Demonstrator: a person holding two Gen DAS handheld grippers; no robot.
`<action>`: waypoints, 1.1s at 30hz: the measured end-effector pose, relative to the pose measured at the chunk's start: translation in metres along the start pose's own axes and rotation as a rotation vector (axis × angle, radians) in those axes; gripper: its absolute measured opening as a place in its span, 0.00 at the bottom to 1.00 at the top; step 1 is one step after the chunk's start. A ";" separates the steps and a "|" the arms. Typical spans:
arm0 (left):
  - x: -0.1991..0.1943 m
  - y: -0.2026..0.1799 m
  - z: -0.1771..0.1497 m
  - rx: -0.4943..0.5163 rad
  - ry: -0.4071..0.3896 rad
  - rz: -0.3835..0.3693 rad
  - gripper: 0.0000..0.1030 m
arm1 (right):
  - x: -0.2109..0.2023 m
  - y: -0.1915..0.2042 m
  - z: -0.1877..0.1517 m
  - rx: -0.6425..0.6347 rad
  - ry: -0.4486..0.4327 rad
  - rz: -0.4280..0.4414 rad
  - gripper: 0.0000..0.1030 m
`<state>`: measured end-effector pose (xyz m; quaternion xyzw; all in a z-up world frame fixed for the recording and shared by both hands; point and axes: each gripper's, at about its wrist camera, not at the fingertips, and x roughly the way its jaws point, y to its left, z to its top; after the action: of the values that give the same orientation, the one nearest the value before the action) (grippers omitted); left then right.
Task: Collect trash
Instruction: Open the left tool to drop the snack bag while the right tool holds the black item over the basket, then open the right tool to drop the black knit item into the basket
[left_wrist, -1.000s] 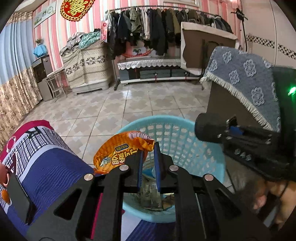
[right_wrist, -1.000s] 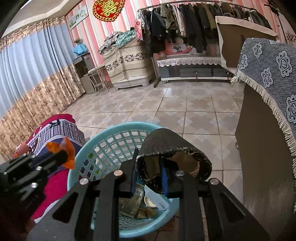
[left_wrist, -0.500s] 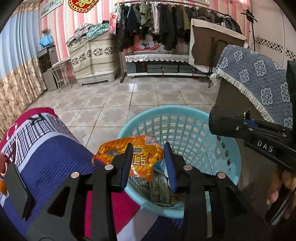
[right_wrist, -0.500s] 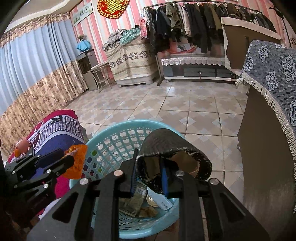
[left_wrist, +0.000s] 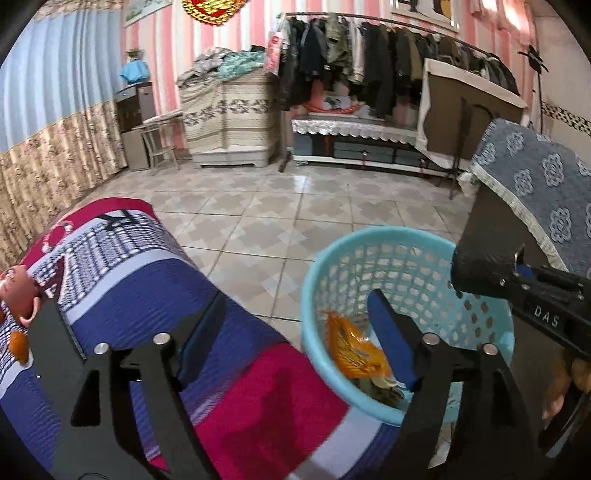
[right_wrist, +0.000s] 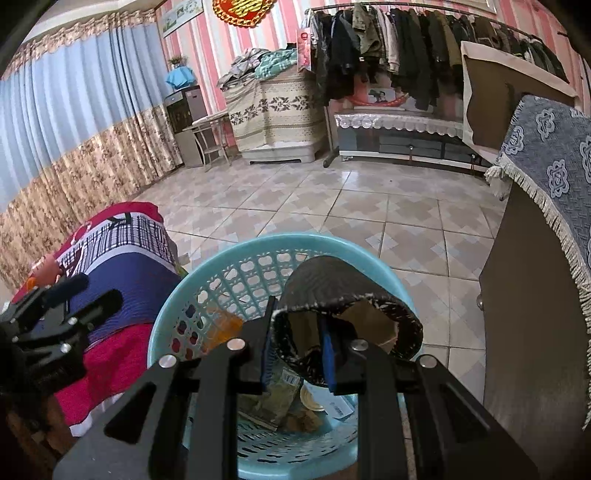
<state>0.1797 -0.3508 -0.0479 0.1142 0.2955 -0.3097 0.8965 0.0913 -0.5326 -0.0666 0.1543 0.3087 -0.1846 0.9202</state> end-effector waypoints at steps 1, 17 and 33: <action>-0.001 0.004 0.000 -0.004 -0.004 0.014 0.81 | 0.001 0.003 0.000 -0.004 0.002 0.002 0.21; -0.027 0.071 0.002 -0.109 -0.055 0.206 0.92 | 0.001 0.042 0.003 -0.074 -0.017 -0.067 0.73; -0.061 0.107 0.000 -0.178 -0.088 0.256 0.94 | -0.019 0.073 0.003 -0.138 -0.110 -0.089 0.85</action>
<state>0.2076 -0.2369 -0.0089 0.0574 0.2650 -0.1702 0.9474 0.1105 -0.4648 -0.0405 0.0663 0.2761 -0.2116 0.9352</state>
